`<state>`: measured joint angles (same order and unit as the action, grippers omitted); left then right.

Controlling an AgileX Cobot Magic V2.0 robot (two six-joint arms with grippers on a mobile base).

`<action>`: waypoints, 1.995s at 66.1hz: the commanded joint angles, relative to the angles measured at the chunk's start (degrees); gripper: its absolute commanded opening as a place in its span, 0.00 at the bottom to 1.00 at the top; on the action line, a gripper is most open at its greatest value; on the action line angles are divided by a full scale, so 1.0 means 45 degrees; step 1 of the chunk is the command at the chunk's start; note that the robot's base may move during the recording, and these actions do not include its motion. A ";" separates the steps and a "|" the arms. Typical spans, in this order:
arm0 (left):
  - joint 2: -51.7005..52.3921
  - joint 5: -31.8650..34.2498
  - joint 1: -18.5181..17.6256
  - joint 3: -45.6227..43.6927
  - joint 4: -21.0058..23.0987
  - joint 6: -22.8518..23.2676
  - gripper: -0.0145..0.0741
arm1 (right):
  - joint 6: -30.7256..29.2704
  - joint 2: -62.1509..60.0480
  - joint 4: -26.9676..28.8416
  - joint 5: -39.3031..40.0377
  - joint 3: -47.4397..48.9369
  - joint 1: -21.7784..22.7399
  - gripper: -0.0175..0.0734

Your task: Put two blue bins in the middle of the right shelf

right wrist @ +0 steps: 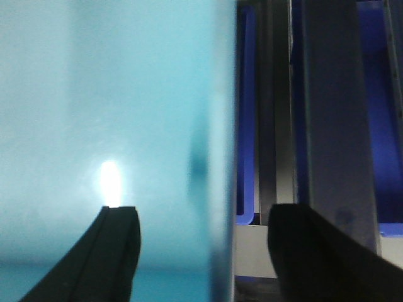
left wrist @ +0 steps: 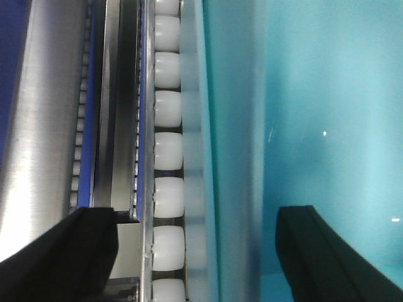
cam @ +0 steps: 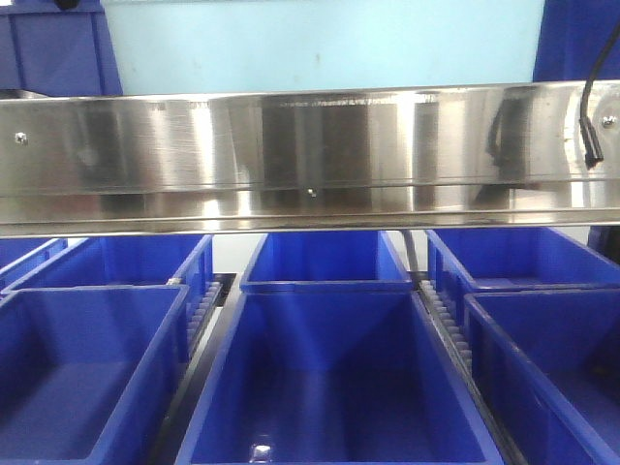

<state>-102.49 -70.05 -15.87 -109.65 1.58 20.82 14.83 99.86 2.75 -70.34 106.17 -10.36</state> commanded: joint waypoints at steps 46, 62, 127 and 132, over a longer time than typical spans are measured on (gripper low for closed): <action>-0.0180 0.0019 -0.0230 -0.0124 -0.0091 -0.0109 0.64 | -0.0964 0.0109 0.0984 0.0083 -0.0100 0.0401 0.56; -0.0180 0.0019 -0.0230 -0.0124 -0.0091 -0.0109 0.64 | -0.0964 0.0109 0.1106 0.0083 -0.0100 0.0401 0.56; 0.0151 0.0019 -0.0230 -0.0285 0.0589 -0.0233 0.64 | -0.0987 -0.0656 0.1408 0.0083 -0.0311 0.0378 0.56; 0.0227 0.0019 -0.0249 -0.0285 0.0503 -0.0233 0.64 | -0.0987 -0.0680 0.1331 0.0083 -0.0311 0.0378 0.56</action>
<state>-102.96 -70.27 -16.70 -110.22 3.44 20.05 10.92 97.78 9.19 -70.45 104.95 -8.75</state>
